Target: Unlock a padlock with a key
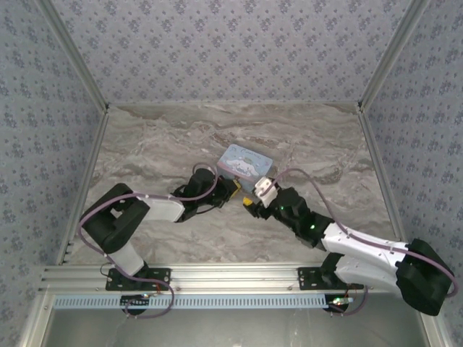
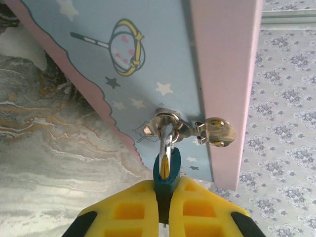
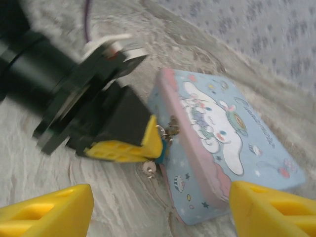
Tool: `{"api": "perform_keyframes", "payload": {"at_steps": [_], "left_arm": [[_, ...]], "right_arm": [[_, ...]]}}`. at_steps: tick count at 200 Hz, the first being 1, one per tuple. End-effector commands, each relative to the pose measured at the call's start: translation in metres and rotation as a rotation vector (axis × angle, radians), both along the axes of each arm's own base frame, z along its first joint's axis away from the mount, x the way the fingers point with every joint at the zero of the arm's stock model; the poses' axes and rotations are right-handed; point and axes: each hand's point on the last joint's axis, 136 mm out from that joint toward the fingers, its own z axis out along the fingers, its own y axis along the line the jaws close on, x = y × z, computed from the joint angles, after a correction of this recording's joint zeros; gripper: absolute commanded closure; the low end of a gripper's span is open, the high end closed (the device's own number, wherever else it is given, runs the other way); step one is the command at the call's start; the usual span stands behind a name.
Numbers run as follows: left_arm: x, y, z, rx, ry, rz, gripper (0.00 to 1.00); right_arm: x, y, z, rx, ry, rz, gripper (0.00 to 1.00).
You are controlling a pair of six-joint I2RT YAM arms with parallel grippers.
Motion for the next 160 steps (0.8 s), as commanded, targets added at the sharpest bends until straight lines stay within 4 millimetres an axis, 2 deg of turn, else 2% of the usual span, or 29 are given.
{"api": "perform_keyframes", "payload": {"at_steps": [1, 56, 89, 103, 127, 160], "left_arm": [[-0.002, -0.003, 0.023, -0.018, -0.032, -0.038, 1.0], [-0.003, -0.003, 0.039, -0.034, -0.04, -0.045, 1.0], [-0.003, -0.006, 0.044, -0.053, -0.04, -0.048, 1.0], [-0.003, -0.006, 0.047, -0.059, -0.041, -0.049, 1.0], [-0.003, -0.007, 0.047, -0.06, -0.04, -0.053, 1.0], [-0.004, -0.008, 0.049, -0.066, -0.04, -0.058, 1.0]], "right_arm": [[-0.001, -0.002, -0.005, -0.22, -0.211, 0.014, 0.25], [0.006, -0.004, -0.014, -0.385, -0.344, -0.043, 0.25], [0.013, -0.001, -0.022, -0.418, -0.357, -0.05, 0.37], [0.014, 0.003, -0.025, -0.404, -0.344, -0.043, 0.4], [0.016, 0.01, -0.034, -0.396, -0.319, -0.035, 0.5], [0.027, 0.009, -0.037, -0.34, -0.291, -0.052, 0.59]]}}
